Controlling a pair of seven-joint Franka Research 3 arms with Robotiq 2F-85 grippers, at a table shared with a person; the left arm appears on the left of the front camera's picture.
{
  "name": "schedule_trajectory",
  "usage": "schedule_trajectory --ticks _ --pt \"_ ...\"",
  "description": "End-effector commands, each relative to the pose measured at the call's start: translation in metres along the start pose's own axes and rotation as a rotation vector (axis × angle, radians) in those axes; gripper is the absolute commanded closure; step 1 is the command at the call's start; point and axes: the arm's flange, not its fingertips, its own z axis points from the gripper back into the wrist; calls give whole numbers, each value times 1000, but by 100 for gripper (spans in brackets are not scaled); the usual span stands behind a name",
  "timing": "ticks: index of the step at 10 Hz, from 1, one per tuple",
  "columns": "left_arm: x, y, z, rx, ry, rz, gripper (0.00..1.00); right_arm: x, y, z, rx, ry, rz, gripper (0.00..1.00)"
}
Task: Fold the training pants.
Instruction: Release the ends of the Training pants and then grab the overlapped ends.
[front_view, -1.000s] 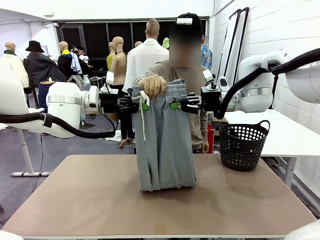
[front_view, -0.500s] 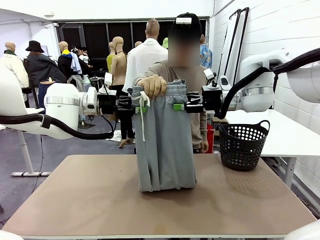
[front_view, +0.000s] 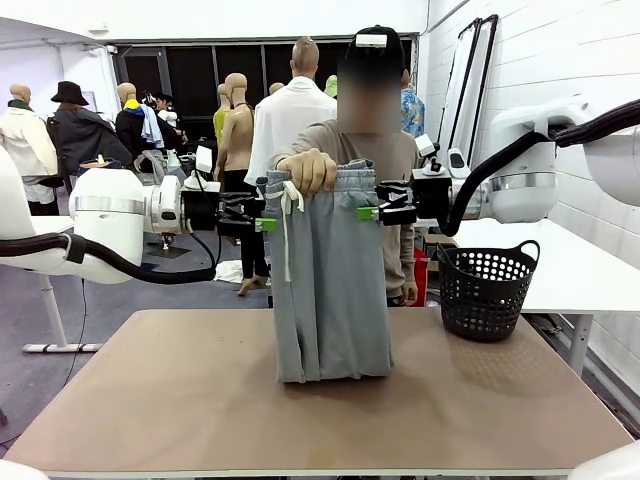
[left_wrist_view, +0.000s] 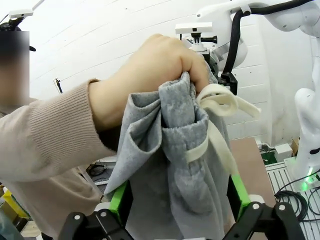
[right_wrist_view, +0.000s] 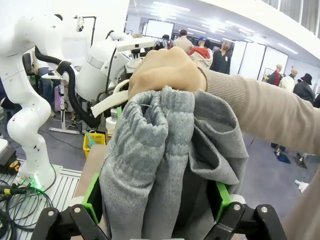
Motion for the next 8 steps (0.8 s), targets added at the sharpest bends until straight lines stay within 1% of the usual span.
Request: schedule_trajectory --ticks 1,5,7,8 --pt "3 -8 8 37 -2 22 0 0 8 12 -33 24 -20 0" --pt "3 -10 17 66 -1 16 0 -2 9 35 -99 31 -22 0" --pt "3 -14 18 97 20 -14 0 -2 9 39 -129 34 -14 0" --pt "2 -16 17 101 15 -29 0 -1 8 40 -155 43 -13 0"
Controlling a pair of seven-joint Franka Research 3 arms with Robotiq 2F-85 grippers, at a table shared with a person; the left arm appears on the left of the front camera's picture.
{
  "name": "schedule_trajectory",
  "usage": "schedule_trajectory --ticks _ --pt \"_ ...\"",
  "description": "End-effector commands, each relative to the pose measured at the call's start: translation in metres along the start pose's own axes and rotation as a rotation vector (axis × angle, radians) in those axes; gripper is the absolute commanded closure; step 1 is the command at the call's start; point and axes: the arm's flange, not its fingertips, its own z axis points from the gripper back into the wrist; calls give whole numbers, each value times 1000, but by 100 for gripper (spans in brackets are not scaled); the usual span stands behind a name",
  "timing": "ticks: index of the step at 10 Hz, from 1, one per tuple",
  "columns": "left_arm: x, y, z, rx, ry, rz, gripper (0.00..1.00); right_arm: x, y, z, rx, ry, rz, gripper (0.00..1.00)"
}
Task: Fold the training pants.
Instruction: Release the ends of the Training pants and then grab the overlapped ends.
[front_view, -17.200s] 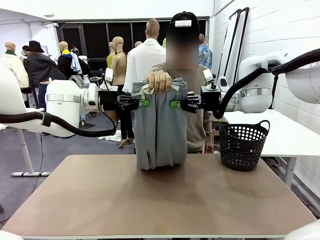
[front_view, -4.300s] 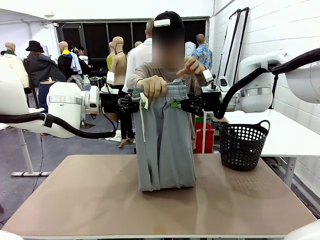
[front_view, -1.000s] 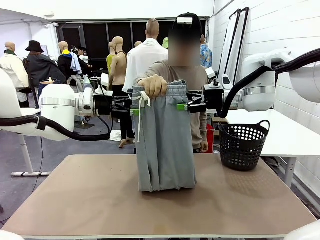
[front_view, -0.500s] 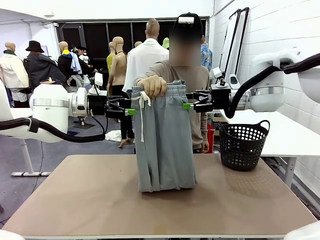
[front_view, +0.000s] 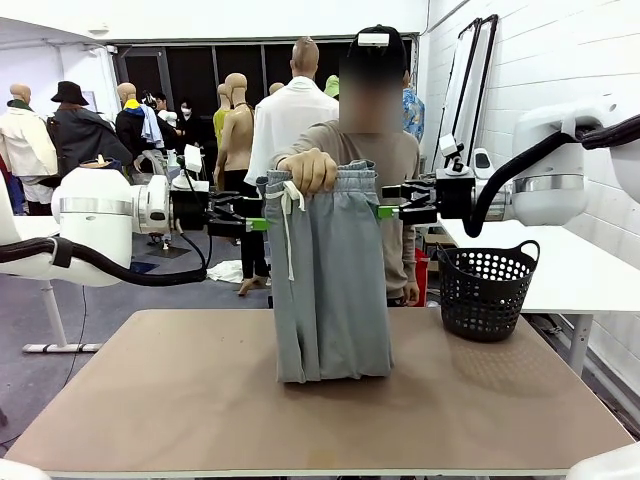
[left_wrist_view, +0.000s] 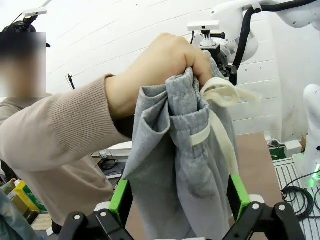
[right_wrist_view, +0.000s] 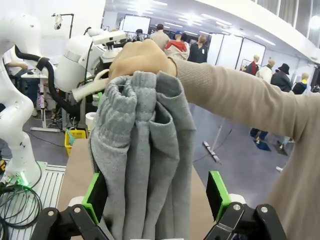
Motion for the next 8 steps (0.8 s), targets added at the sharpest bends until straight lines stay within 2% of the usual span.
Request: schedule_trajectory --ticks 1,3,6,8 --pt "-1 -10 -2 35 -20 -18 0 1 5 0 -39 10 -16 0" --pt "-1 -9 -1 26 -28 -27 0 -1 3 -2 -39 -2 -31 0" --pt "0 -12 -5 4 -47 -23 0 5 9 0 42 -70 -119 0" --pt "-2 -10 -10 -1 -48 -31 0 4 8 0 56 -67 -143 0"
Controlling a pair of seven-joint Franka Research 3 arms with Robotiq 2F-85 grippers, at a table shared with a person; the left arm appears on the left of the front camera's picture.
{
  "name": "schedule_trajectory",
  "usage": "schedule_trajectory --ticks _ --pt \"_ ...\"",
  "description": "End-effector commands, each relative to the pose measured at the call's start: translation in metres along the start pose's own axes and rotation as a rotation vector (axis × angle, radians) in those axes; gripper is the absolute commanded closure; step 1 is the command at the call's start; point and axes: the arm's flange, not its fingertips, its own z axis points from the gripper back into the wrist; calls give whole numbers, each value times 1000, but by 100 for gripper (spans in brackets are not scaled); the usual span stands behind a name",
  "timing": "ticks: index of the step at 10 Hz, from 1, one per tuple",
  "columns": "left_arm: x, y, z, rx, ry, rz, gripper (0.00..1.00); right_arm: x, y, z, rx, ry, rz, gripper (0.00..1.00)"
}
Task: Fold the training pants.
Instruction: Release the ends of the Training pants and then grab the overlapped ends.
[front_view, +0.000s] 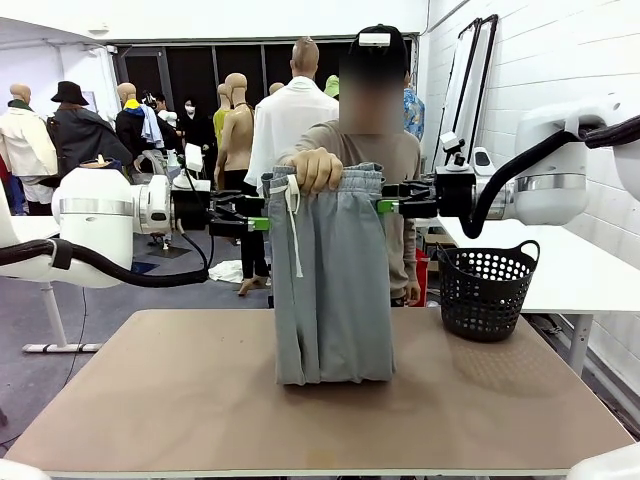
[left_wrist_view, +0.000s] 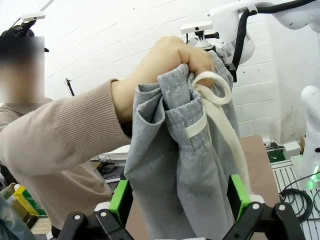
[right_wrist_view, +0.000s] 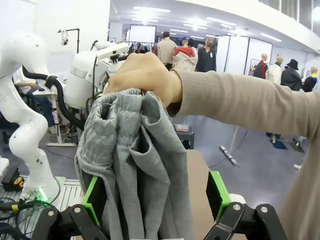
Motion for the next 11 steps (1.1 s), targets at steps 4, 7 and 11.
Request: schedule_trajectory --ticks 4,7,11 --pt "-10 6 -6 71 -40 -20 0 0 5 8 49 13 -78 0" --pt "-8 9 -14 44 -57 7 0 2 9 14 76 29 -90 0" --pt "-11 12 -21 28 -66 44 0 0 17 13 101 46 -67 0"
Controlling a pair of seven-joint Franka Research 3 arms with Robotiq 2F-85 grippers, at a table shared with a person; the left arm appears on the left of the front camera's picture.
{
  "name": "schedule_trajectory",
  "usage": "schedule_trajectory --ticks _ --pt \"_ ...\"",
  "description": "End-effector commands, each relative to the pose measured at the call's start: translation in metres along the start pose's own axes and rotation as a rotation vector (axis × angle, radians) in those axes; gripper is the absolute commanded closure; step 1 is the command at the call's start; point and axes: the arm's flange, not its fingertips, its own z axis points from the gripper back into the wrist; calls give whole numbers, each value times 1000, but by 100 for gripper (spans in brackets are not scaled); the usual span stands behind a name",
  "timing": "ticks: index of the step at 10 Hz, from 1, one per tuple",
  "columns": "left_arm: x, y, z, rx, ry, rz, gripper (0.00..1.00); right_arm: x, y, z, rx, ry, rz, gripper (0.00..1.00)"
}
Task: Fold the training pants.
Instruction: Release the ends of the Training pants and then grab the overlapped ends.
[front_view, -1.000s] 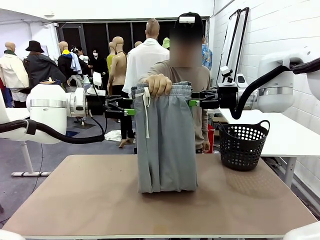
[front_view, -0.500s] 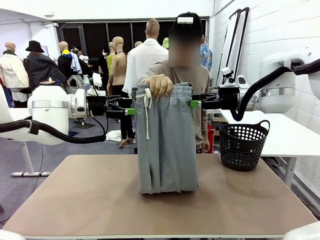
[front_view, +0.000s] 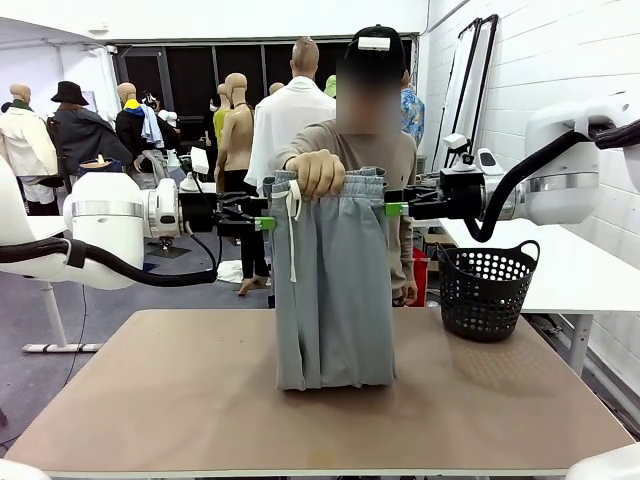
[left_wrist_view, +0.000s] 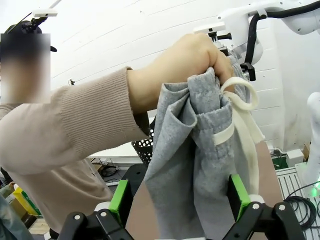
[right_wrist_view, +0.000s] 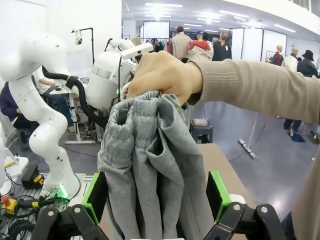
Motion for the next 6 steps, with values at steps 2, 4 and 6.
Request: schedule_trajectory --ticks 2,4,6 --pt "-2 8 -11 16 -33 30 0 -2 13 -3 -19 29 58 0" --pt "-2 10 -12 13 -37 26 0 -8 17 -10 -5 49 85 0" --pt "-2 11 -13 10 -45 32 0 -13 21 -12 7 55 60 0"
